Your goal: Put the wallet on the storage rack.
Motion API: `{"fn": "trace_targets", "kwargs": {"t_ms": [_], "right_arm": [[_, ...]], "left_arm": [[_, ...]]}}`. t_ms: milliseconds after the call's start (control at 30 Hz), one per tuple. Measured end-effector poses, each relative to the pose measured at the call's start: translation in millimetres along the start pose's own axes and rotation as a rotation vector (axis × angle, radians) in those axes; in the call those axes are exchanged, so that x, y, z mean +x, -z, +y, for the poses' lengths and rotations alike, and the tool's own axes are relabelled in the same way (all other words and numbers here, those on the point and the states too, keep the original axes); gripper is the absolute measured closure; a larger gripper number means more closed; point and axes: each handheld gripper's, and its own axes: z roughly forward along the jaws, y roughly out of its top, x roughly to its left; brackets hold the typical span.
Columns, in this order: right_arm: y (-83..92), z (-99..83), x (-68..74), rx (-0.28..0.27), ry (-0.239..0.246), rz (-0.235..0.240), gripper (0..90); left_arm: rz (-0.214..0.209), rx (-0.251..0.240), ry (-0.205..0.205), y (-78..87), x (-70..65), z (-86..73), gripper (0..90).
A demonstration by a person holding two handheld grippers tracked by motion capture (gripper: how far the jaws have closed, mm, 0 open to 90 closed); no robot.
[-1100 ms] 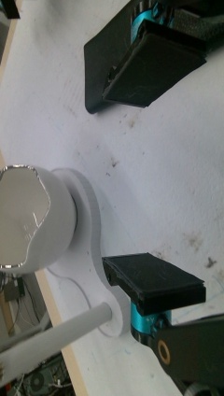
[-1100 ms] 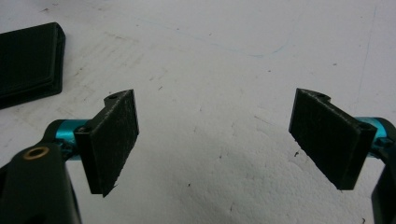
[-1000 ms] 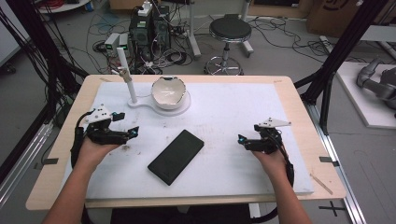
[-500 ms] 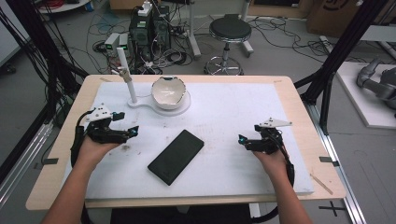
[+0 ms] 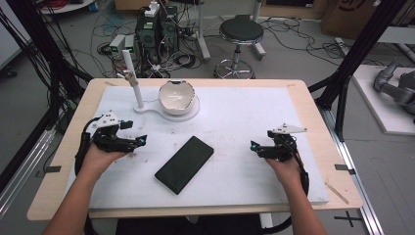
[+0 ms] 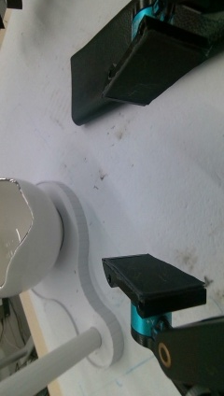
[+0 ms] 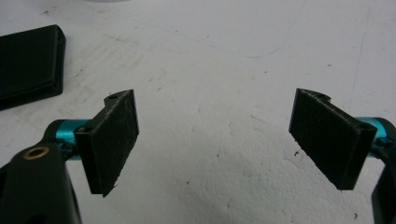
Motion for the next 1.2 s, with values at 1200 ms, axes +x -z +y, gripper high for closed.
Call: {"fn": "trace_targets", "kwargs": {"t_ms": [1200], "right_arm": [[2.8,-0.5,-1.9,-0.012,-0.005,0.005,15.9]], "left_arm": [[-0.335,0.266,0.060,-85.8,-57.2,-17.8,24.9]]}}
